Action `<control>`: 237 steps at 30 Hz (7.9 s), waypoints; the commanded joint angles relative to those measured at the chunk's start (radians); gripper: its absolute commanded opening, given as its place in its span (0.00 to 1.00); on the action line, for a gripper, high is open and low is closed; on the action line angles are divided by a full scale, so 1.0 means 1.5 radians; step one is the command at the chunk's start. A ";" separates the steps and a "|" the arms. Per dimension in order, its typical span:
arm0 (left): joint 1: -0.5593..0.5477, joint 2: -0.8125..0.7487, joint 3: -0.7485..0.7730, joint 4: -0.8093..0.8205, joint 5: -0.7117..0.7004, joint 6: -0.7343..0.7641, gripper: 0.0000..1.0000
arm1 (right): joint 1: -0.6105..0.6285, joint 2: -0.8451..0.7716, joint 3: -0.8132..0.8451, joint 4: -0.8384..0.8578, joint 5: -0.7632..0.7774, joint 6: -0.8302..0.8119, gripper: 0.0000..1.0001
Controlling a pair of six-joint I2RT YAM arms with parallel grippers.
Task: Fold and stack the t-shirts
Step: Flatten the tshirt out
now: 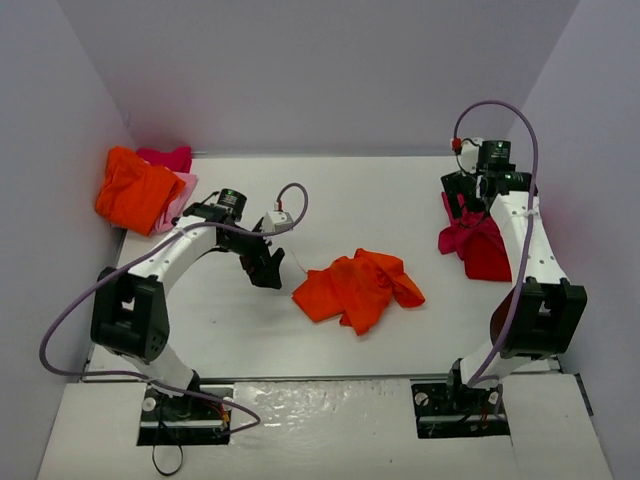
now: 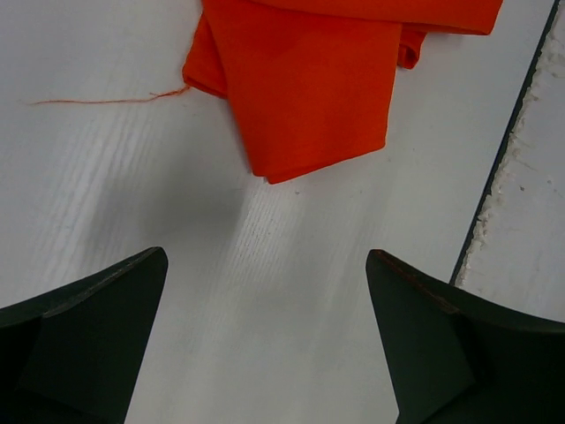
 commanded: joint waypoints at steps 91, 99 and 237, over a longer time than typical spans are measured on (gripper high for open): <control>-0.013 0.052 0.287 -0.019 -0.383 -0.019 0.01 | 0.442 0.191 -0.099 -0.087 -0.173 0.011 0.48; 0.021 0.002 0.255 0.046 -0.445 -0.028 0.01 | 0.408 0.155 -0.066 0.001 0.154 0.049 0.00; -0.164 0.168 0.173 -0.168 -0.117 0.013 0.00 | 0.272 0.088 -0.077 0.014 -0.096 -0.008 0.03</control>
